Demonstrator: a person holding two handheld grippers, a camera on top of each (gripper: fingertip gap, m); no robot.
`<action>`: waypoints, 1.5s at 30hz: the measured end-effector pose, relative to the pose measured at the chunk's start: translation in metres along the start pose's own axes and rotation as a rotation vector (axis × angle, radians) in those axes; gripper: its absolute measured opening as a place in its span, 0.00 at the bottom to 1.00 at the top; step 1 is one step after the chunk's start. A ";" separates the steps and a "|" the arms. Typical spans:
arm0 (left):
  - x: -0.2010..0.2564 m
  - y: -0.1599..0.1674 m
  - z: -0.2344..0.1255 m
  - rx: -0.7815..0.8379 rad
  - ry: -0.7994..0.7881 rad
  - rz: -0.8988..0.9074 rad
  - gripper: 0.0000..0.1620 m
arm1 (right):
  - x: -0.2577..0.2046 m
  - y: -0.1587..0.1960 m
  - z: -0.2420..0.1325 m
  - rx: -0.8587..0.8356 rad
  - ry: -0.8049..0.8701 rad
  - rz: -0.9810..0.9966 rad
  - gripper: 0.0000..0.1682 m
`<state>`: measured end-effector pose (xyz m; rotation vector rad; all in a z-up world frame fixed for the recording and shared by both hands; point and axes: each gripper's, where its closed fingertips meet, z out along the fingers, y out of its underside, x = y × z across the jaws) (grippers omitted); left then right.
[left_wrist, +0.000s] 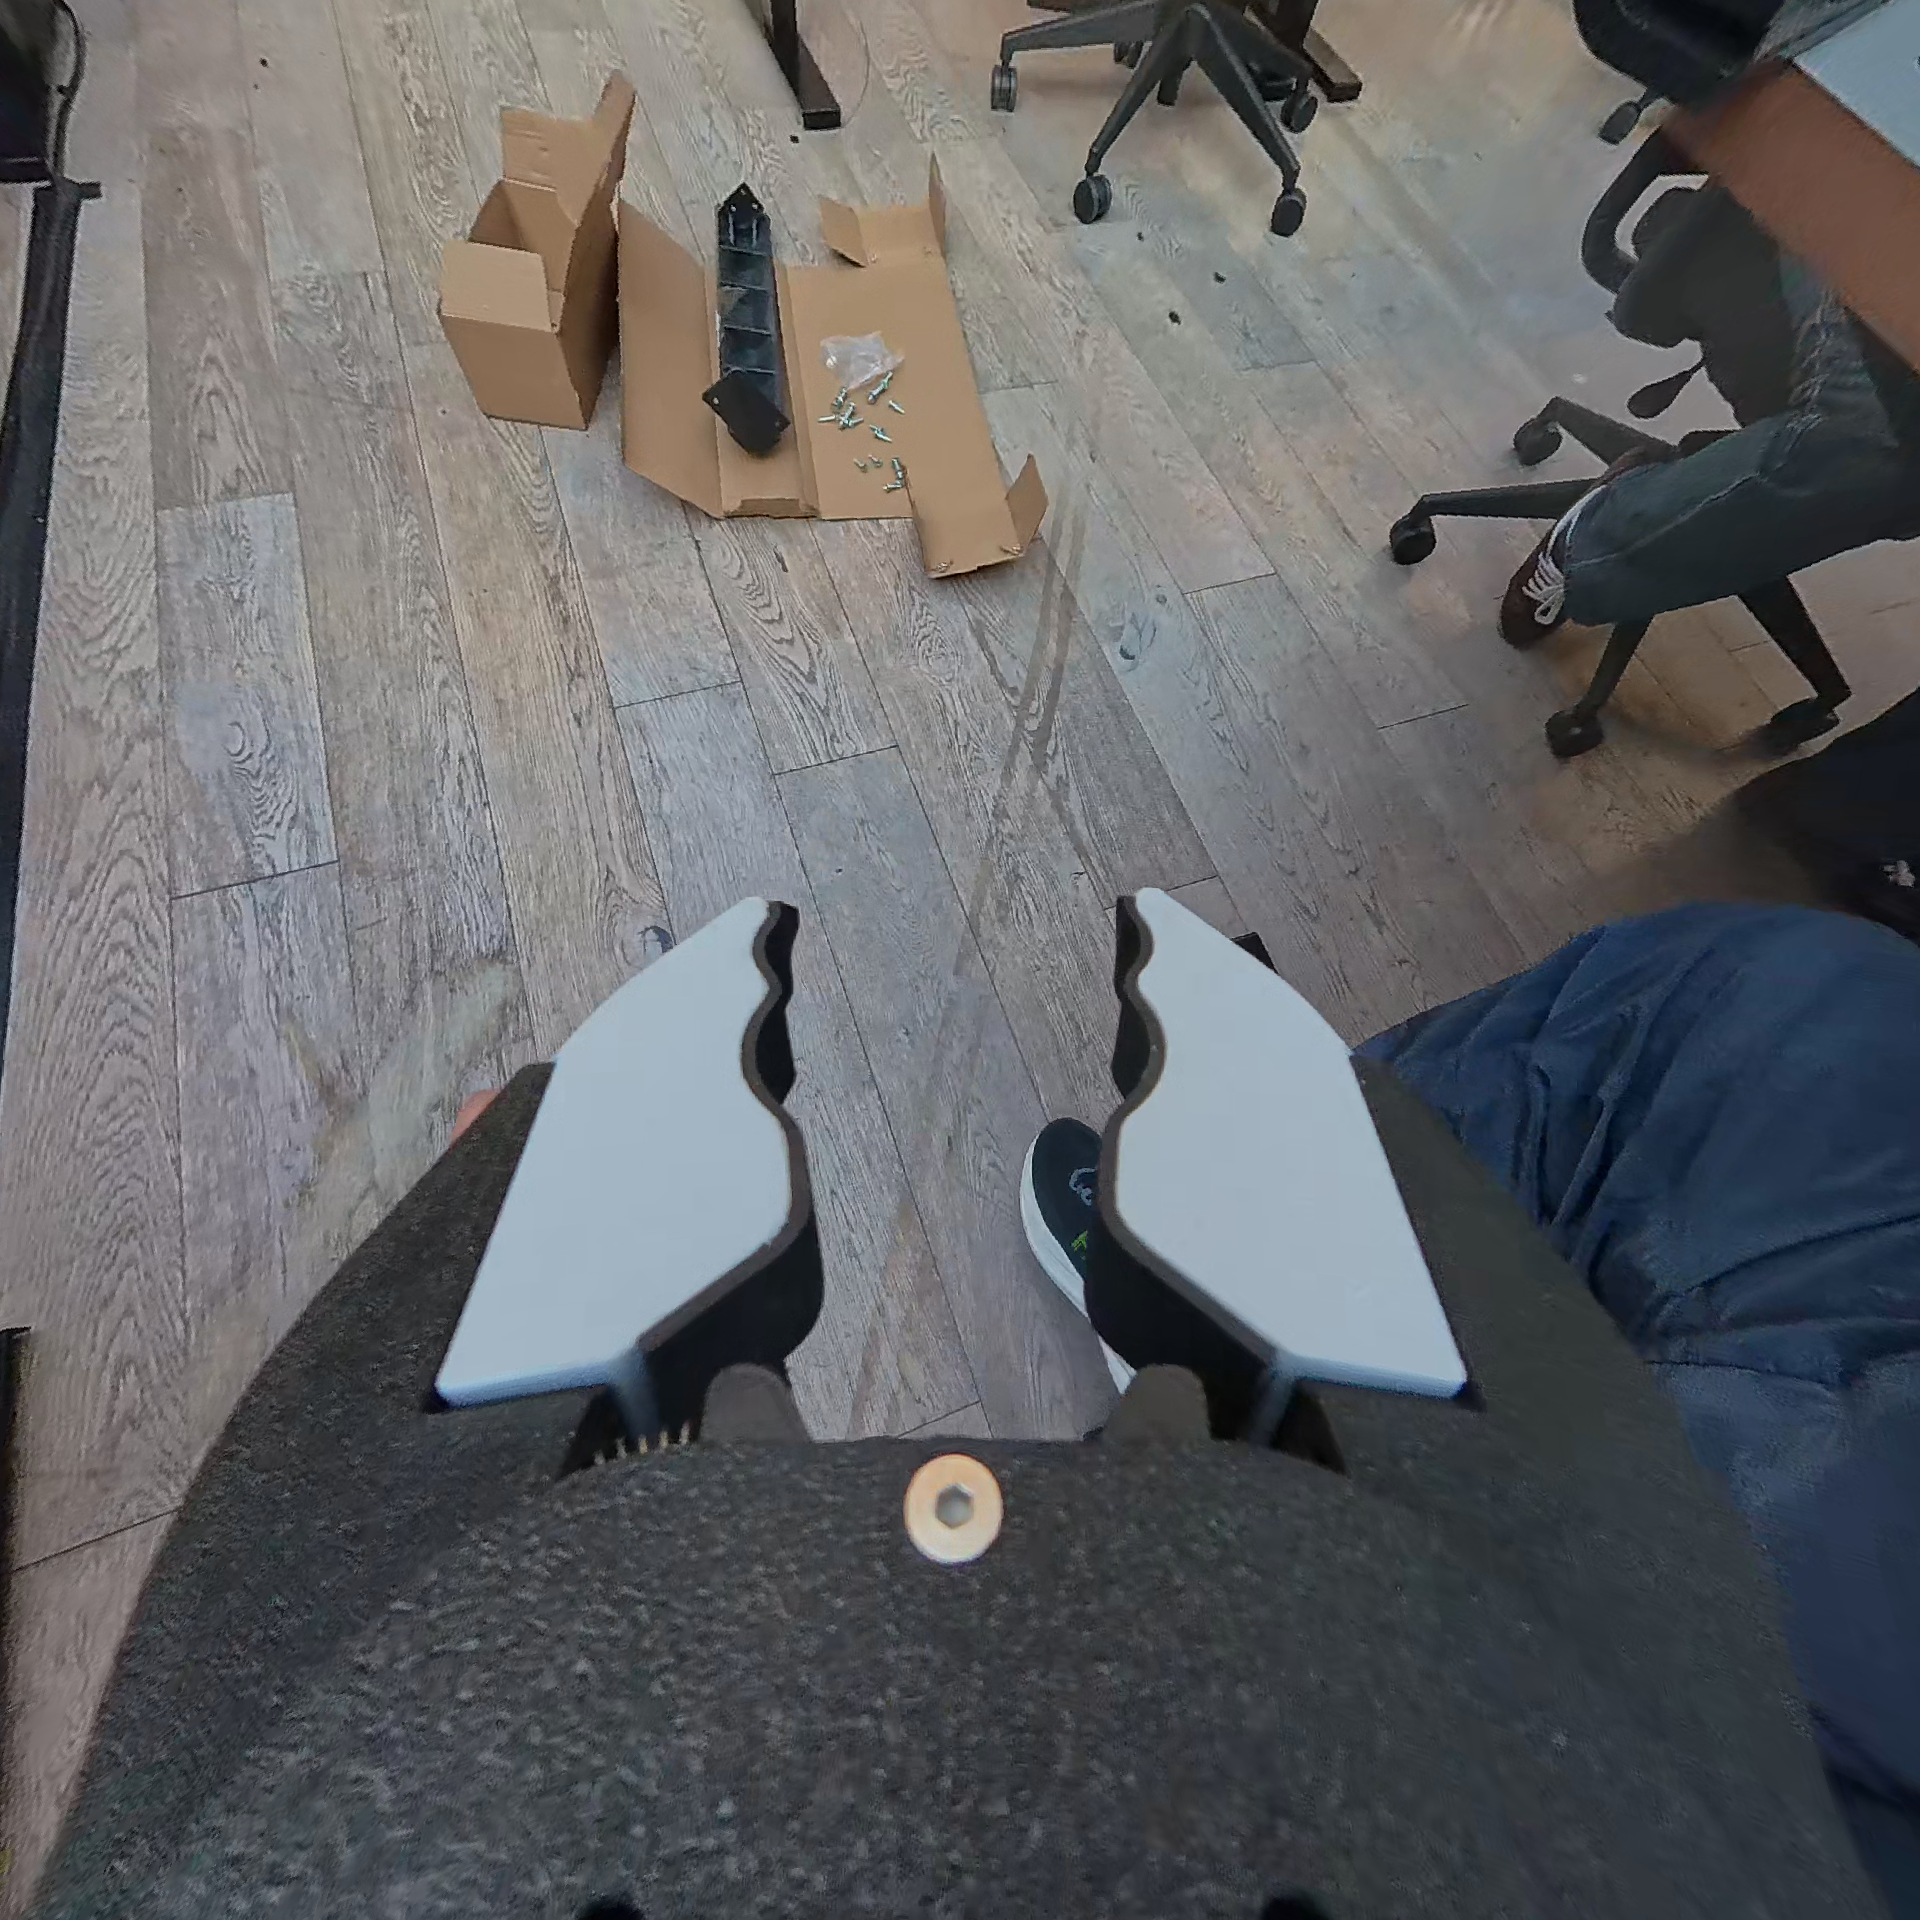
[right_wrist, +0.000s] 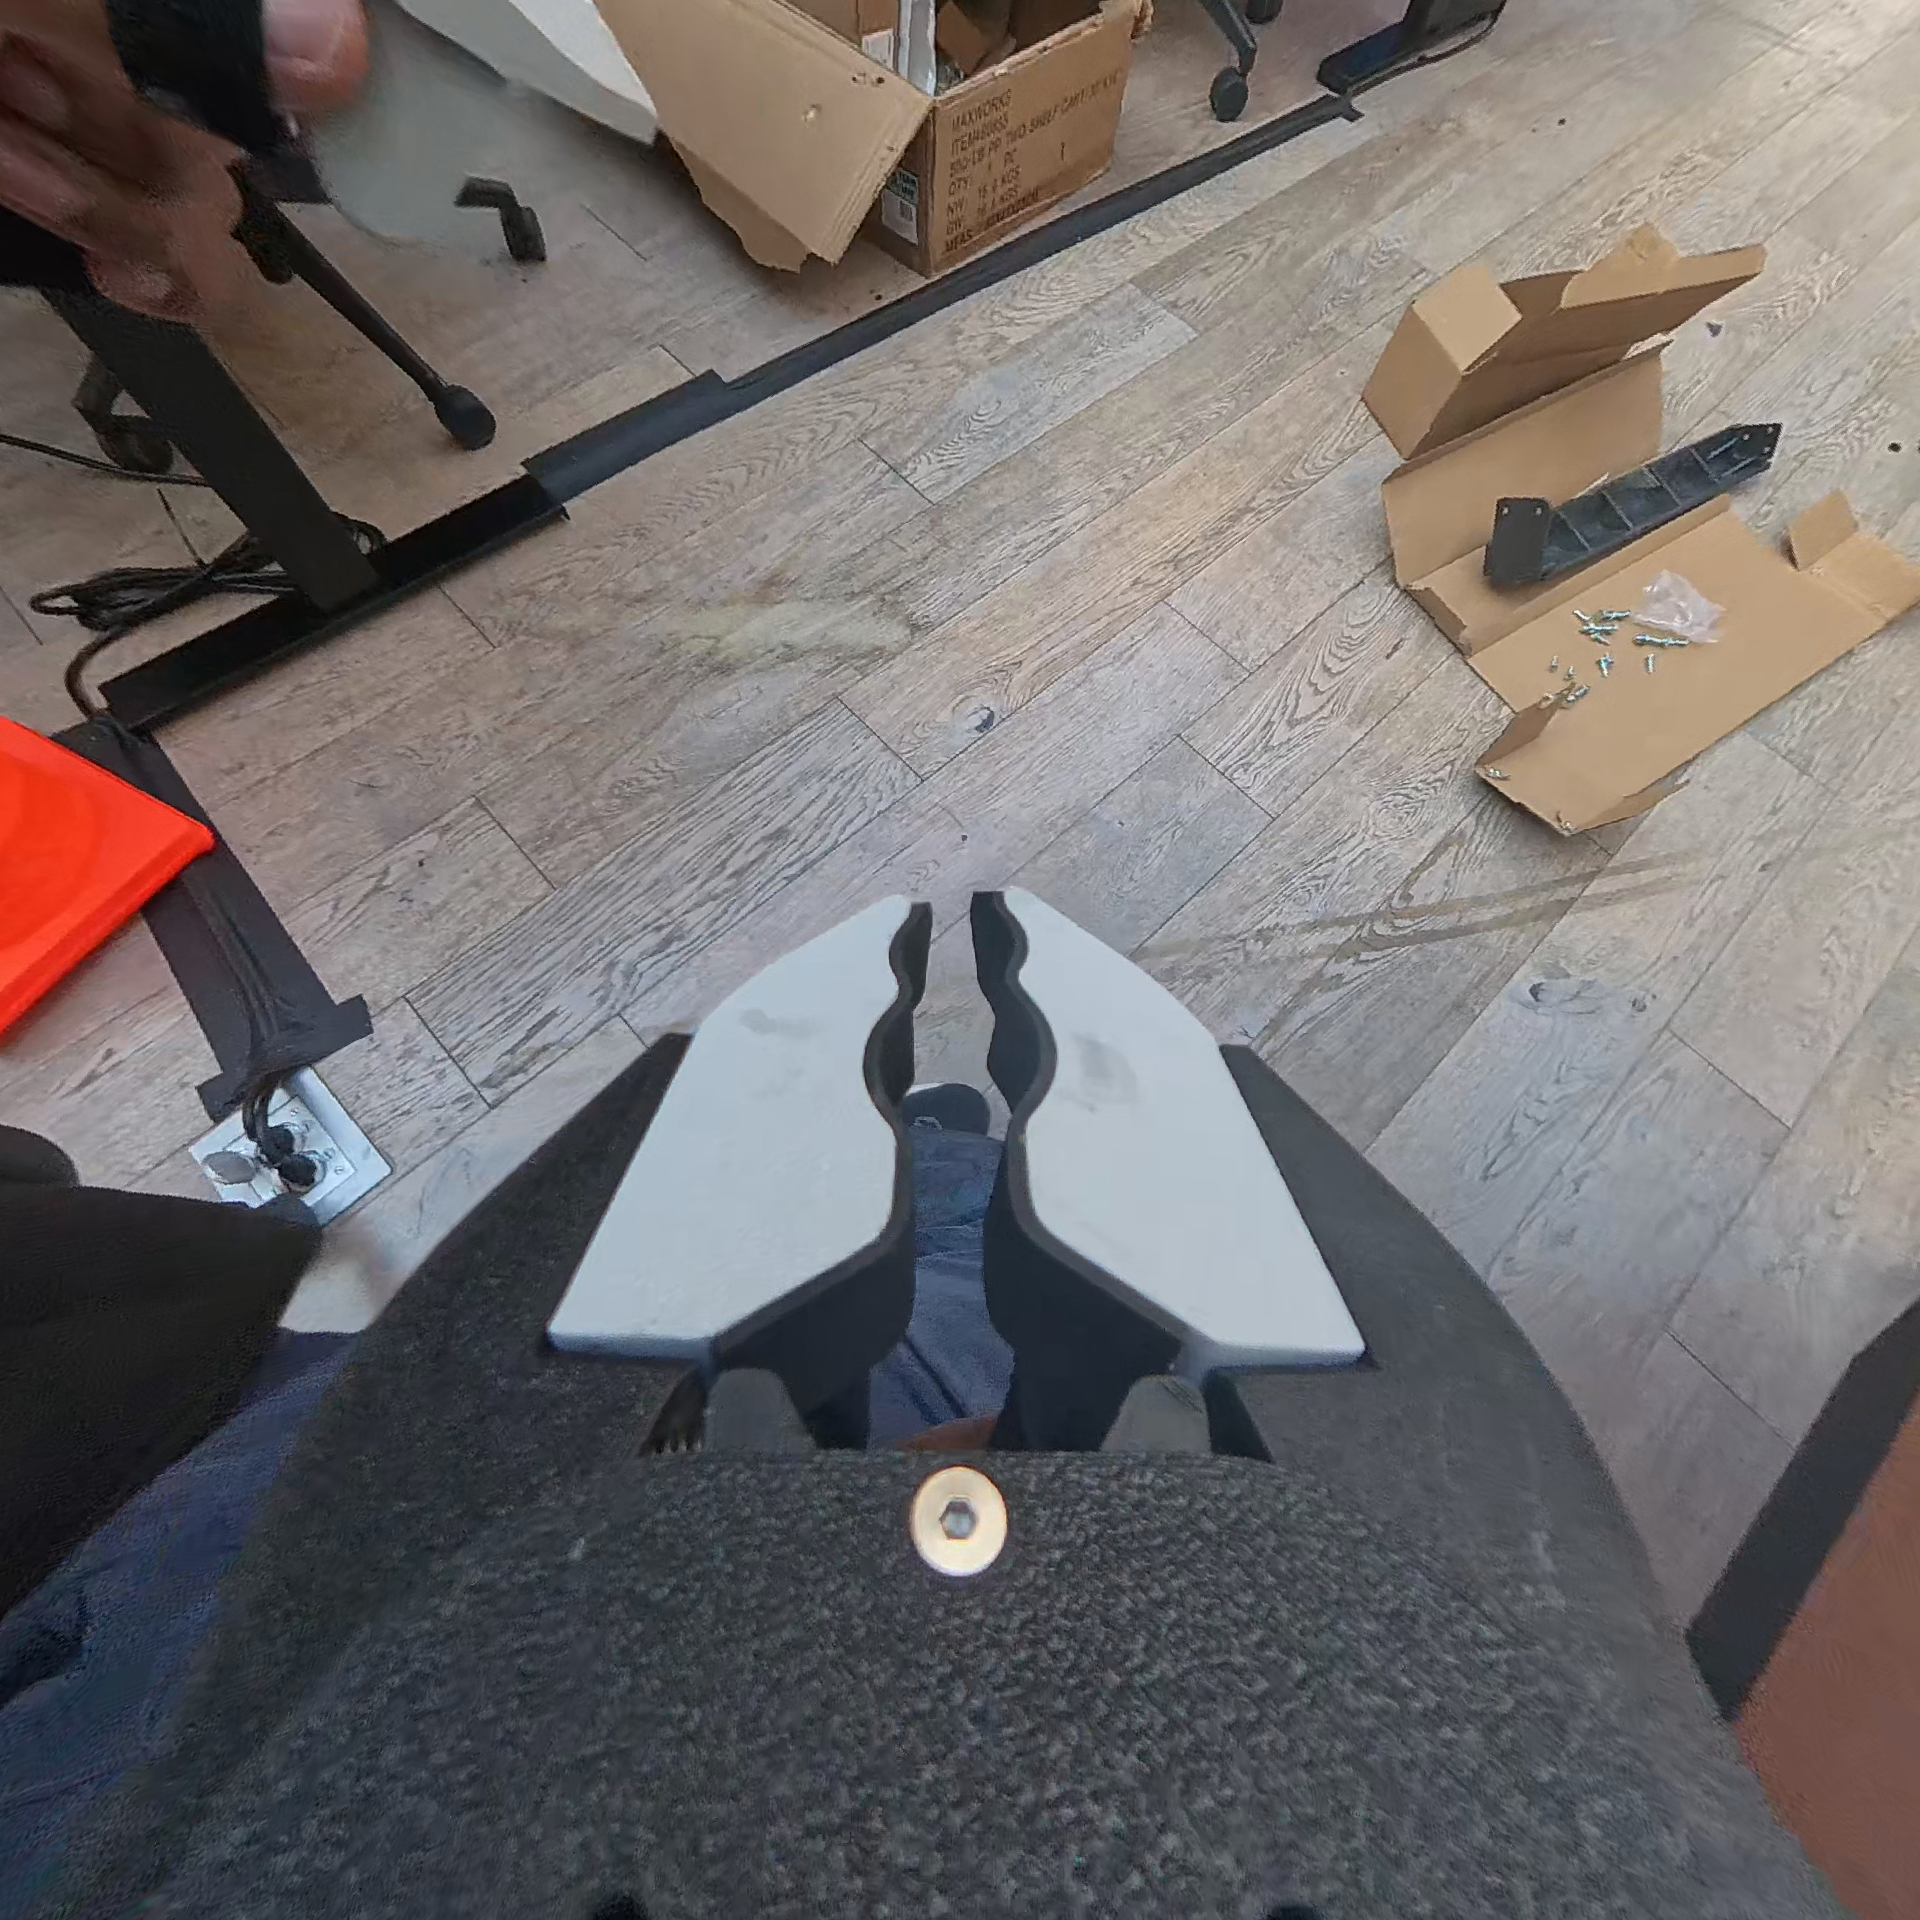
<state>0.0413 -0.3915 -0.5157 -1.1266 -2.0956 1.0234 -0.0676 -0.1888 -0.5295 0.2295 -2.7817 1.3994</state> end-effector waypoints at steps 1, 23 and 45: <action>0.000 0.001 -0.003 0.002 -0.006 0.002 0.37 | 0.001 0.003 -0.002 -0.008 0.008 -0.008 0.05; -0.036 0.109 -0.135 -0.080 -0.262 0.091 0.36 | -0.038 -0.001 -0.015 0.003 0.008 -0.013 0.05; 0.031 -0.051 0.021 0.076 -0.075 0.248 0.36 | 0.043 -0.010 -0.033 0.080 0.289 0.043 0.05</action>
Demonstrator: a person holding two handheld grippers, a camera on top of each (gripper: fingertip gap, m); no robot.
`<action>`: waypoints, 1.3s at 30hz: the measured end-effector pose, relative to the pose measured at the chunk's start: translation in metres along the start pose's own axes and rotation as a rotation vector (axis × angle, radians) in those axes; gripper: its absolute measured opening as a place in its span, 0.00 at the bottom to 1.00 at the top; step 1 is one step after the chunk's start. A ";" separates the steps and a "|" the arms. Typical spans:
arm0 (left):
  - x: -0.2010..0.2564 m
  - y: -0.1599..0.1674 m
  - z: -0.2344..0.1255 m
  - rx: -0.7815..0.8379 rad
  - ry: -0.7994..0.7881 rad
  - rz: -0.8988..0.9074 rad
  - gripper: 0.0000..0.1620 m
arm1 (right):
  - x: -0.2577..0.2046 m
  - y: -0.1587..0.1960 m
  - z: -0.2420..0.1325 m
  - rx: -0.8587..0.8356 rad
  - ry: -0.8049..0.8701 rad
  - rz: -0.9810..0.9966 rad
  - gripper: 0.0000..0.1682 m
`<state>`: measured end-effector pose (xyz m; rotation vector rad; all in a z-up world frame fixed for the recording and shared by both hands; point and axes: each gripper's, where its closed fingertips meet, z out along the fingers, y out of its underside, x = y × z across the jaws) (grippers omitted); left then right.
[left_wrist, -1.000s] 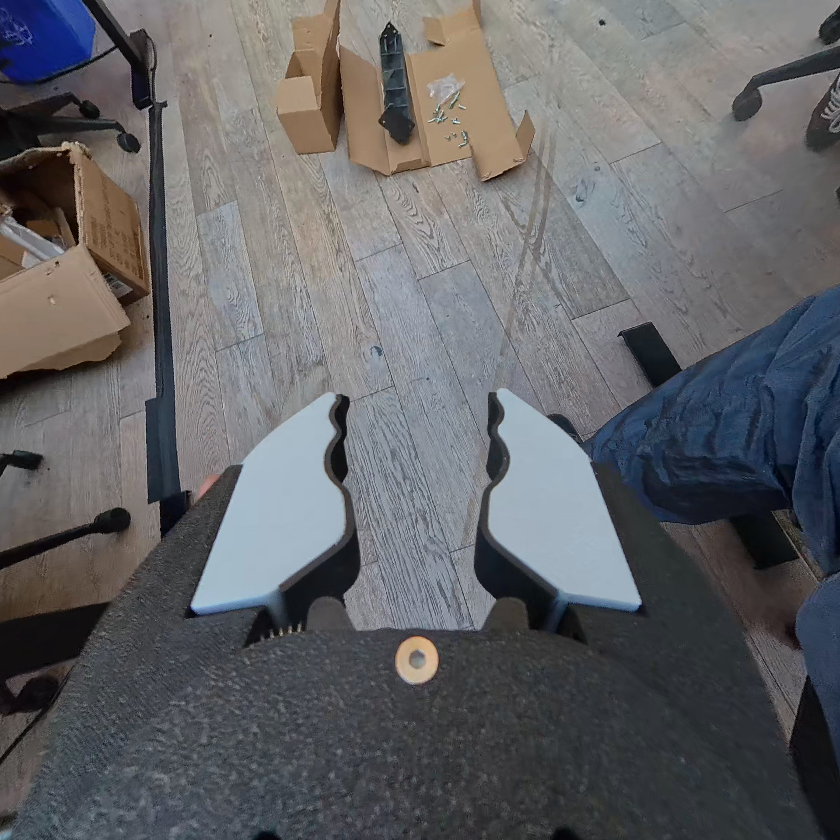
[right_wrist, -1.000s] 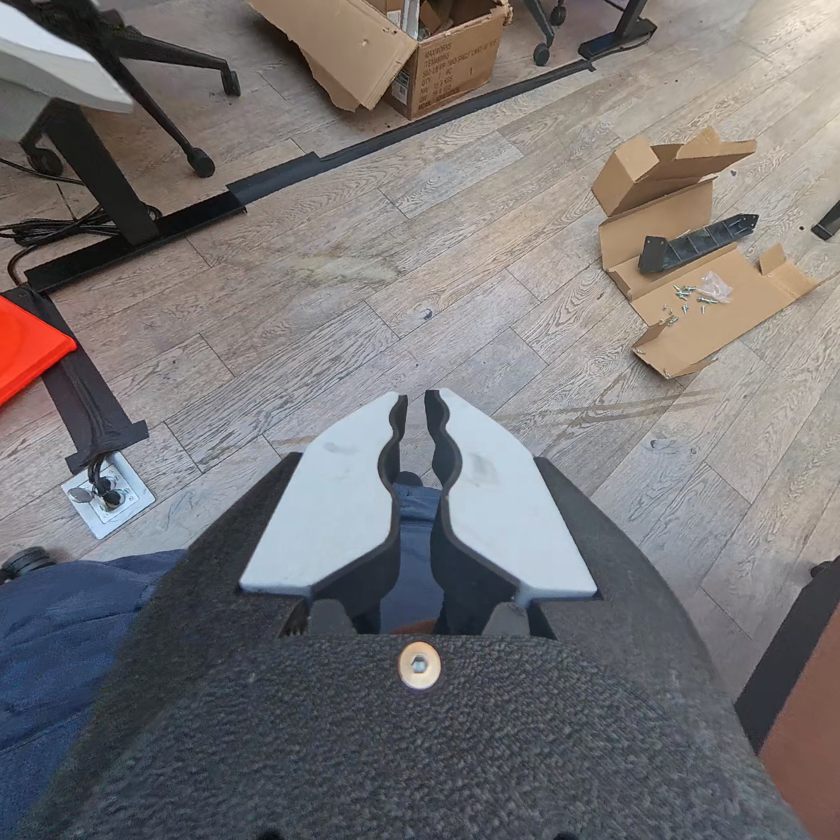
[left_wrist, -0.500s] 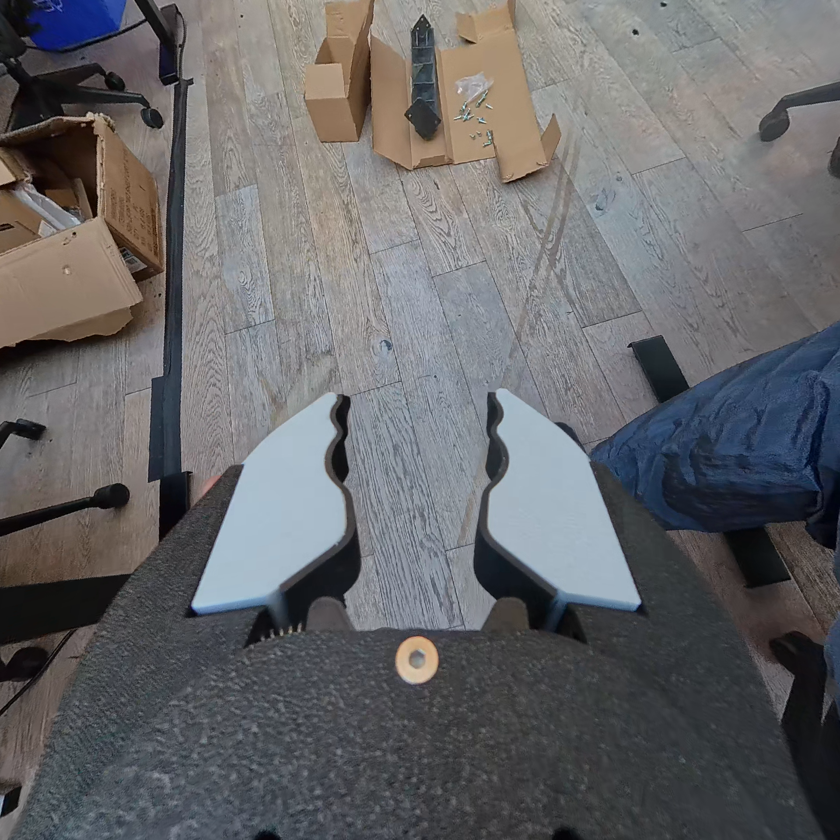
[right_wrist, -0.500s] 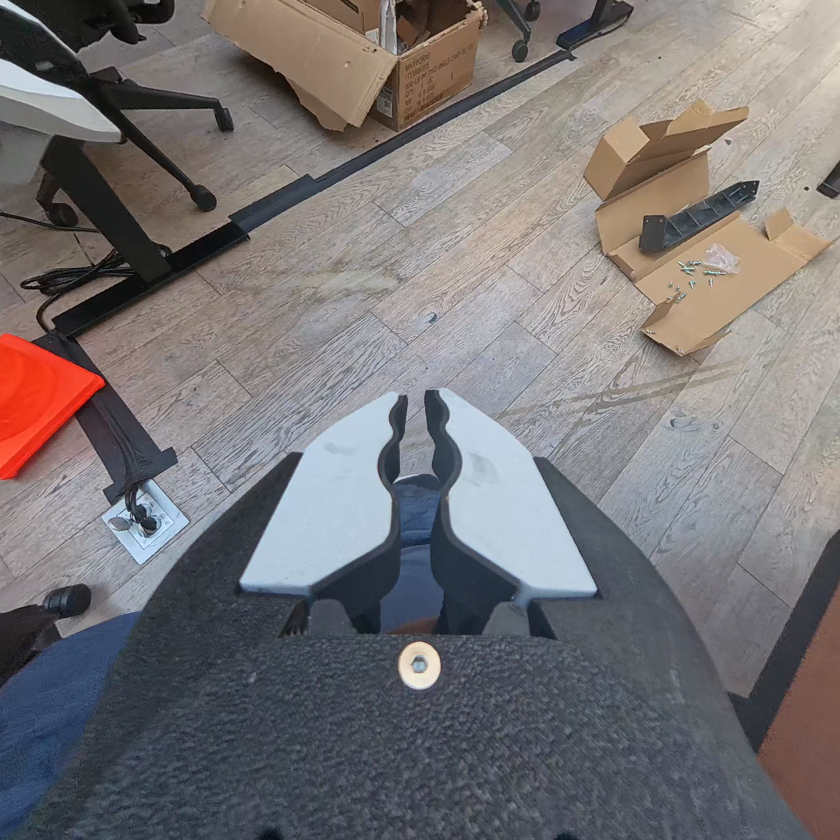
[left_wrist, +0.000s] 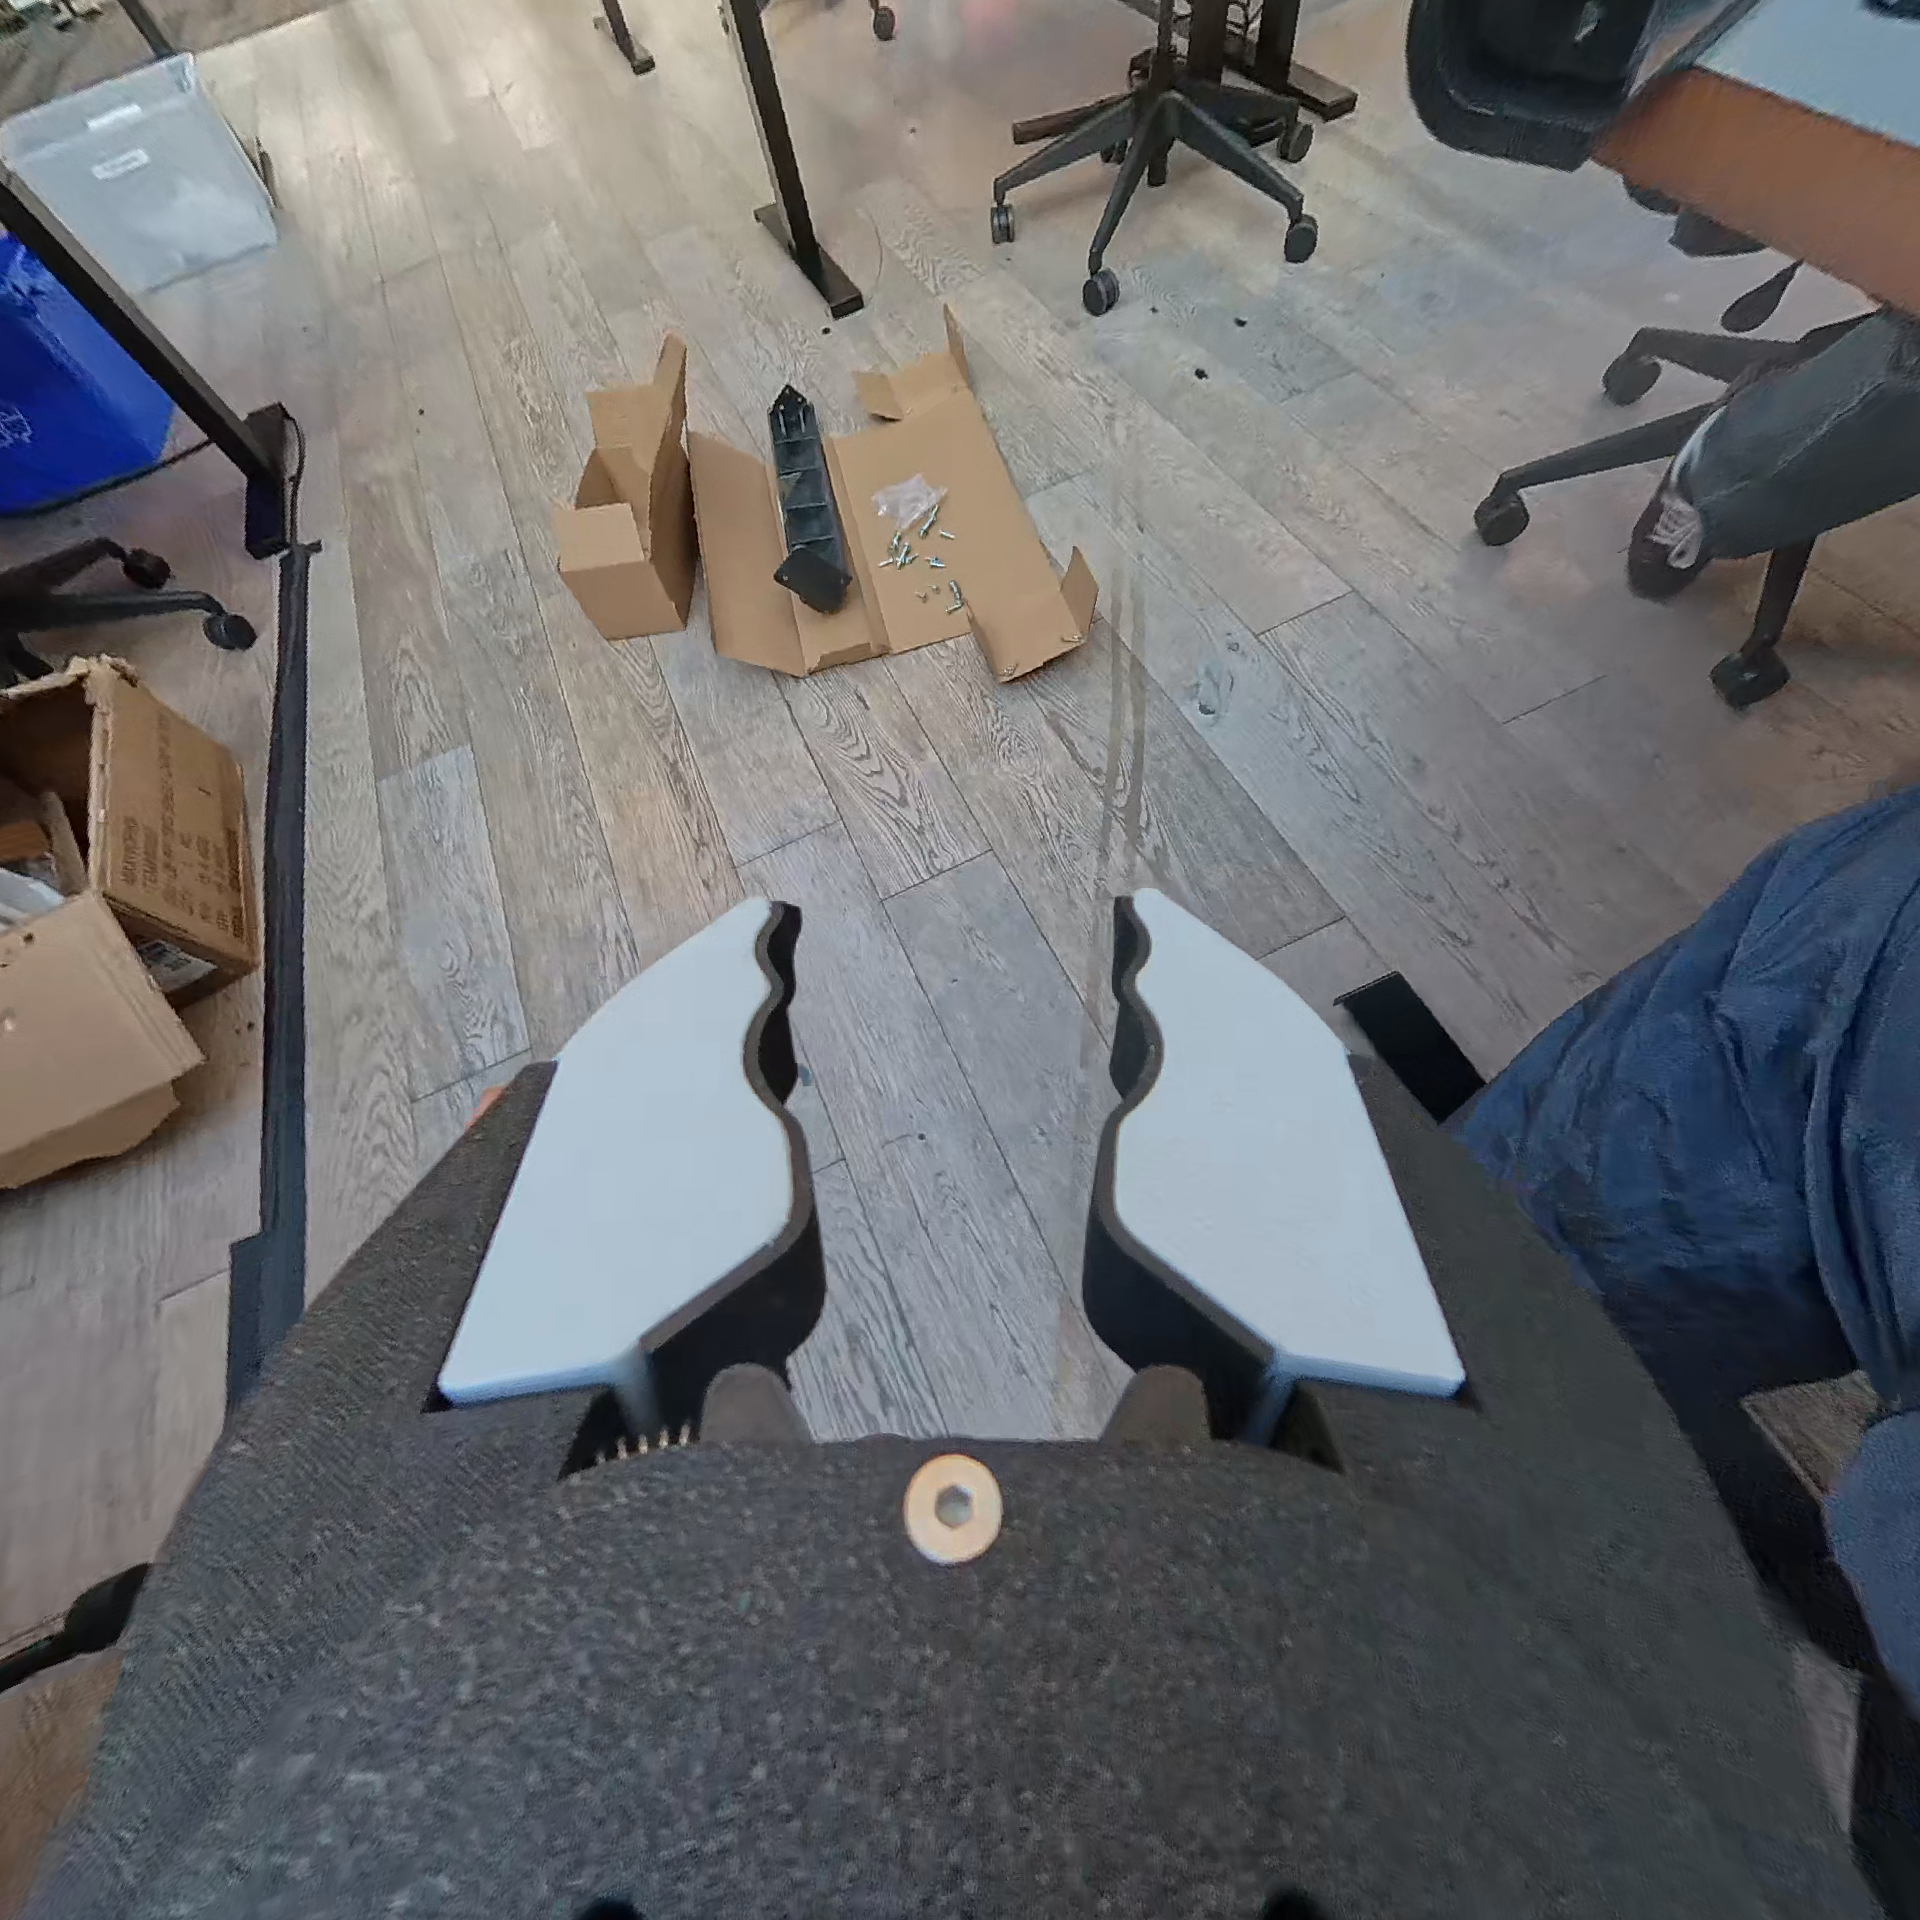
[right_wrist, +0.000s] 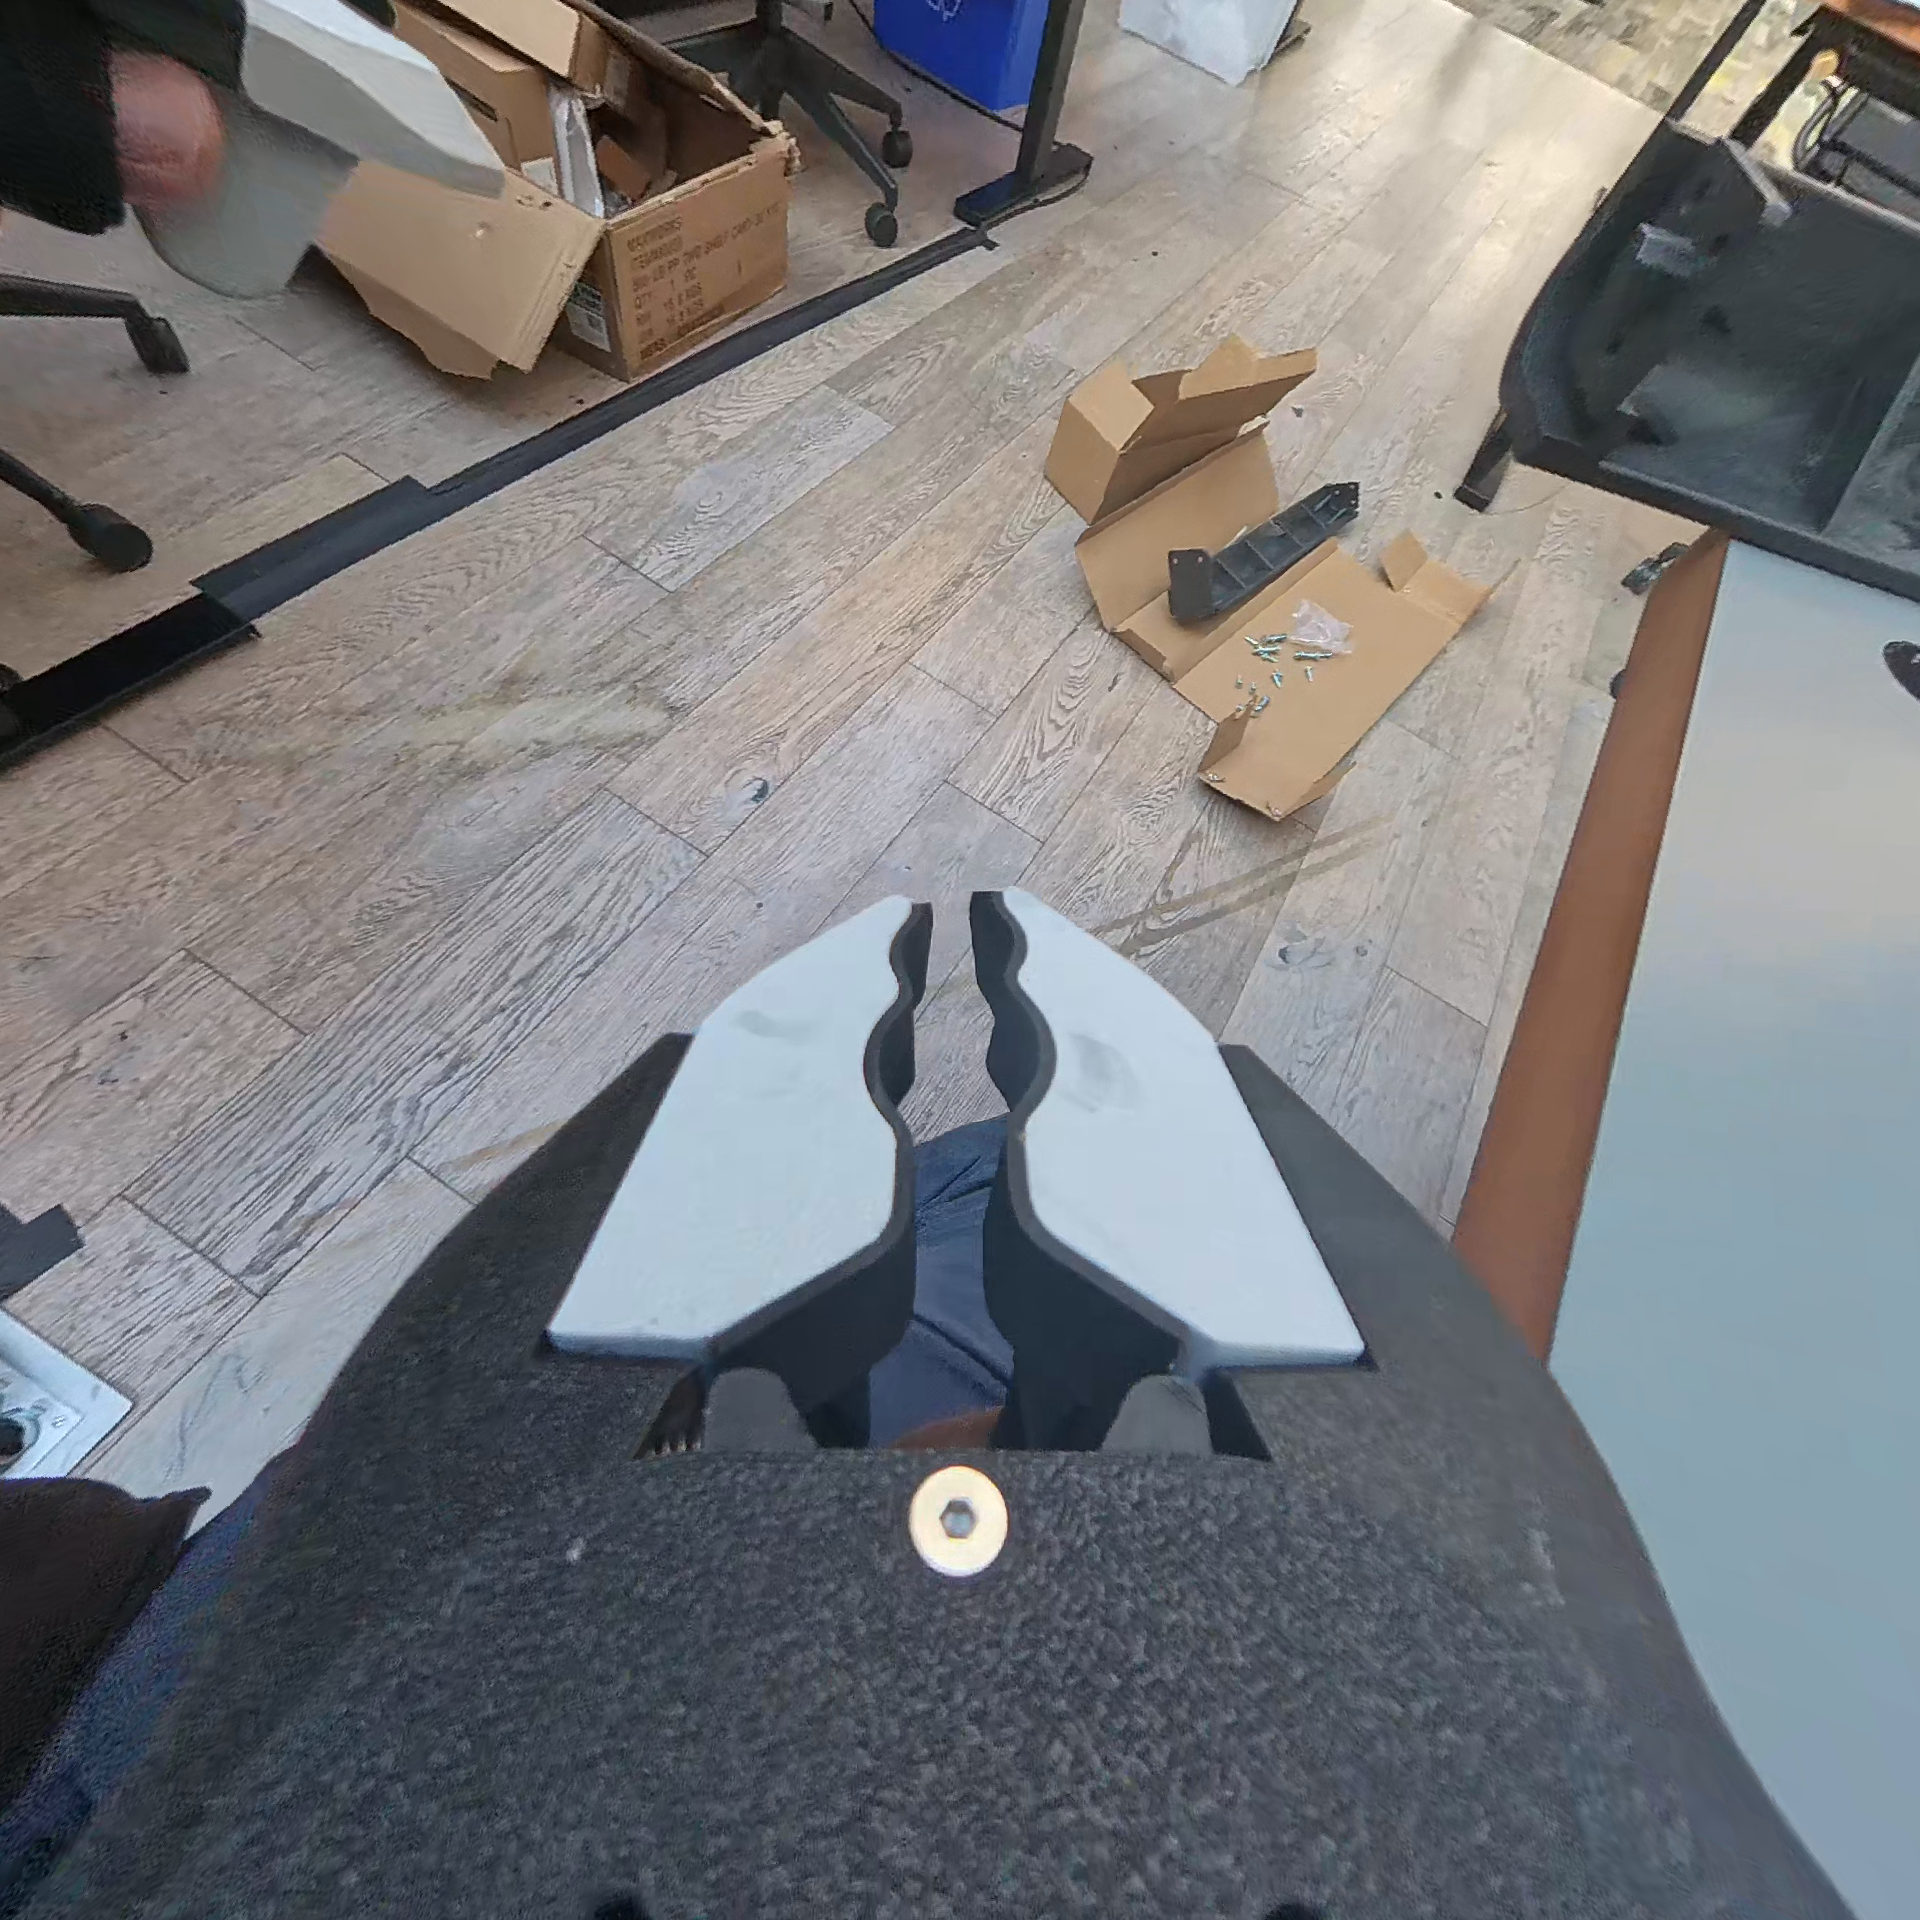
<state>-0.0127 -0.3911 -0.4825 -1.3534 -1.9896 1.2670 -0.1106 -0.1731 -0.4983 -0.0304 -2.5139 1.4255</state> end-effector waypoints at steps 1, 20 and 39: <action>-0.003 0.000 0.009 -0.013 -0.006 0.007 0.36 | 0.004 0.001 0.003 0.000 0.012 0.013 0.05; -0.024 0.023 0.020 -0.111 0.031 -0.194 0.37 | -0.056 0.008 0.013 -0.043 -0.180 0.057 0.05; -0.050 -0.013 -0.038 0.138 0.027 -0.405 0.34 | -0.130 0.000 -0.014 -0.025 -0.357 0.169 0.01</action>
